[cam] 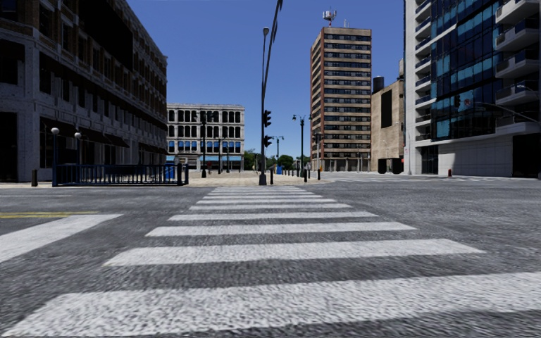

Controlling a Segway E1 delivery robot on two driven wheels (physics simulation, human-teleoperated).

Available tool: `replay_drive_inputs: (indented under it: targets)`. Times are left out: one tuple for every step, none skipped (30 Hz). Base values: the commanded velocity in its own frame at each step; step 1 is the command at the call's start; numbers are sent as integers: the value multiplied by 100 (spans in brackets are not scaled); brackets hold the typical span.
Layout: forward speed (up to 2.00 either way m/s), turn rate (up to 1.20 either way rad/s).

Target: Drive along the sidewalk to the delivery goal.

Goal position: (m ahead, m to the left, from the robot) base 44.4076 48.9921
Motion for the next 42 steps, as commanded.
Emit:
replay_drive_inputs:
  targets:
    - [180,0]
    - [181,1]
    - [182,17]
    - [182,27]
    - [182,30]
    - [182,30]
    - [182,30]
    - [182,31]
    - [182,31]
    - [182,31]
    - [182,31]
    - [182,31]
    - [182,31]
    - [183,31]
    - [183,31]
    - [183,31]
    - [183,30]
    - [183,30]
    - [183,24]
    - [183,7]
    - [183,0]
    - [183,0]
    - [183,0]
    - [183,0]
    - [183,0]
    - [183,0]
    - [184,0]
    - [184,0]
    - [184,0]
    - [184,0]
    - [184,0]
    - [184,7]
    - [184,14]
    - [184,14]
    - [184,22]
    - [184,31]
    - [184,33]
    - [184,34]
    - [184,34]
    - [186,32]
    - [189,22]
    - [191,15]
